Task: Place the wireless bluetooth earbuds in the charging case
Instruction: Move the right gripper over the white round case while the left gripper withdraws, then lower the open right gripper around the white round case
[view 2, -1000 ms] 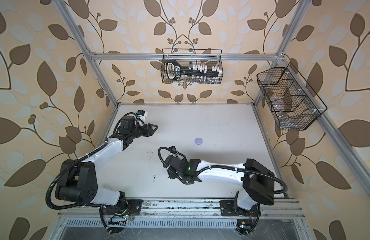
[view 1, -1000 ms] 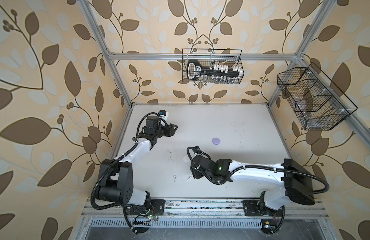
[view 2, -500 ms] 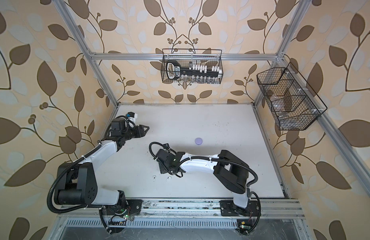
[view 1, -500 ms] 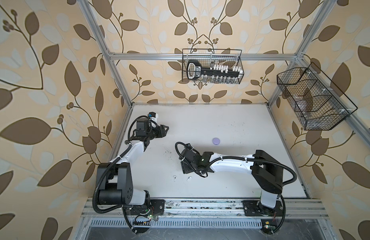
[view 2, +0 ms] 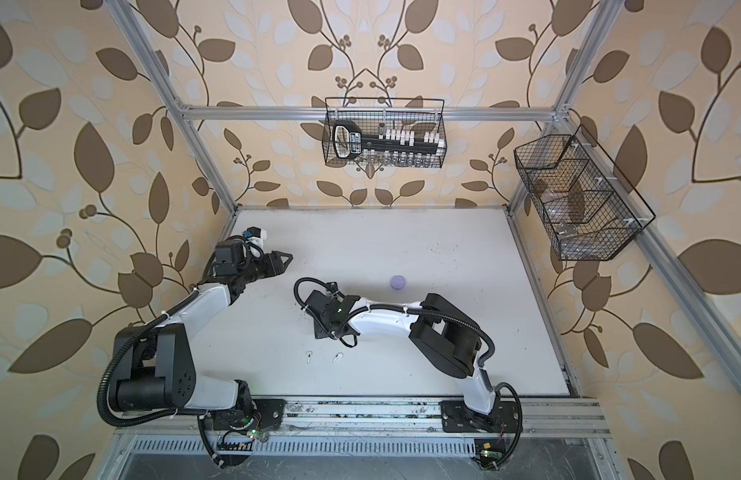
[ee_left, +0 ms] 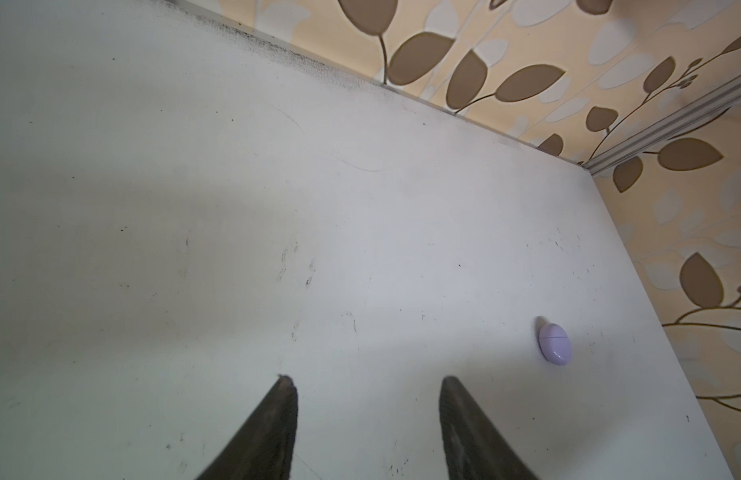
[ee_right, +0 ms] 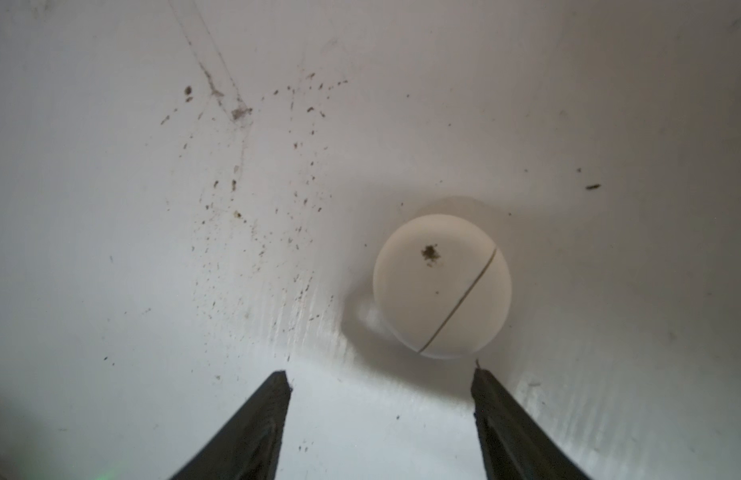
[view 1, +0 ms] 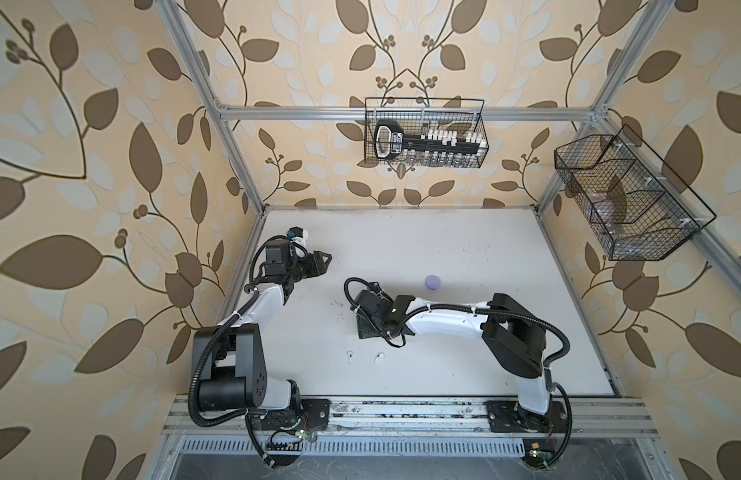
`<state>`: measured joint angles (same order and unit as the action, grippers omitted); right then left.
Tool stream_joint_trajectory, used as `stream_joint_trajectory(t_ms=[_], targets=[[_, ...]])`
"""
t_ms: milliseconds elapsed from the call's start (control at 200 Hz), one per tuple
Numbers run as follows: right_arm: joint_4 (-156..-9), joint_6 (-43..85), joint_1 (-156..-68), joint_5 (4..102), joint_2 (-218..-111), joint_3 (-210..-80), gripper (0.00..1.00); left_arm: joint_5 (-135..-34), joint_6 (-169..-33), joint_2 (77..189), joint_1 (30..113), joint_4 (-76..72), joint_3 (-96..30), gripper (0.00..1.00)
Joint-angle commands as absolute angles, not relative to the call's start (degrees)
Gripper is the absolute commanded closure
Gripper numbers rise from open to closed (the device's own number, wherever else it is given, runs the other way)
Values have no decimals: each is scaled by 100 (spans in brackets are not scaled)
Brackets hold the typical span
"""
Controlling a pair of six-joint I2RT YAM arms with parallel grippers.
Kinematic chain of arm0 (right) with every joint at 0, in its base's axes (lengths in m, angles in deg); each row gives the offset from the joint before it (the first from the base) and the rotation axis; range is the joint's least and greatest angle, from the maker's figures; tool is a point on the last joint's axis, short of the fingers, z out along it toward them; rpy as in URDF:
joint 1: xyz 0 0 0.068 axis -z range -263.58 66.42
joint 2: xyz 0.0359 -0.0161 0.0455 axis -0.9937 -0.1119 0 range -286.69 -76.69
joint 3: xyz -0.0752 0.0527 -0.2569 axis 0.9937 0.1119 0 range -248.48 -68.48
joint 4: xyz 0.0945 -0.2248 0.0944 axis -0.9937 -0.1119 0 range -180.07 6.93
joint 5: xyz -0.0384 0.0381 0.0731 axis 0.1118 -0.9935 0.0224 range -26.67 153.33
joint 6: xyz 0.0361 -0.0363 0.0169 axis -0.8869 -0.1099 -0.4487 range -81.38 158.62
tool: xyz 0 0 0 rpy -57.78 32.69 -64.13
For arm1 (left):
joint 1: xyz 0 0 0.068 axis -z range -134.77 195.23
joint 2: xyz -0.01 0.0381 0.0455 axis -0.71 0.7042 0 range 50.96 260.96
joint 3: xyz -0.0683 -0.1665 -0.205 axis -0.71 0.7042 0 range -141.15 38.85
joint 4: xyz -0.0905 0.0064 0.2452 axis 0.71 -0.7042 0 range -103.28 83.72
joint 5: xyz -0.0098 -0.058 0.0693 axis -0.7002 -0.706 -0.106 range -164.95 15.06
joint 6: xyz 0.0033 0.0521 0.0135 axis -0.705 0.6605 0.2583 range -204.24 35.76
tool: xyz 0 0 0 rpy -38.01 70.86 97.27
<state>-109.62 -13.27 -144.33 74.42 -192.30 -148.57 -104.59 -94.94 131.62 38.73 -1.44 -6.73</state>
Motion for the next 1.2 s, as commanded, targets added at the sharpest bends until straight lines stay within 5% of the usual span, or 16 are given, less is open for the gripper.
stream_joint_trajectory(t_ms=[0, 1195], targets=[[-11315, -1536, -14371, 7537, -19415, -15082, 29, -10662, -9588, 12960, 3762, 93, -606, 44], [-11613, -816, -14159, 7374, -20008, -15826, 29, -10913, -9847, 13136, 3596, 475, -395, 43]])
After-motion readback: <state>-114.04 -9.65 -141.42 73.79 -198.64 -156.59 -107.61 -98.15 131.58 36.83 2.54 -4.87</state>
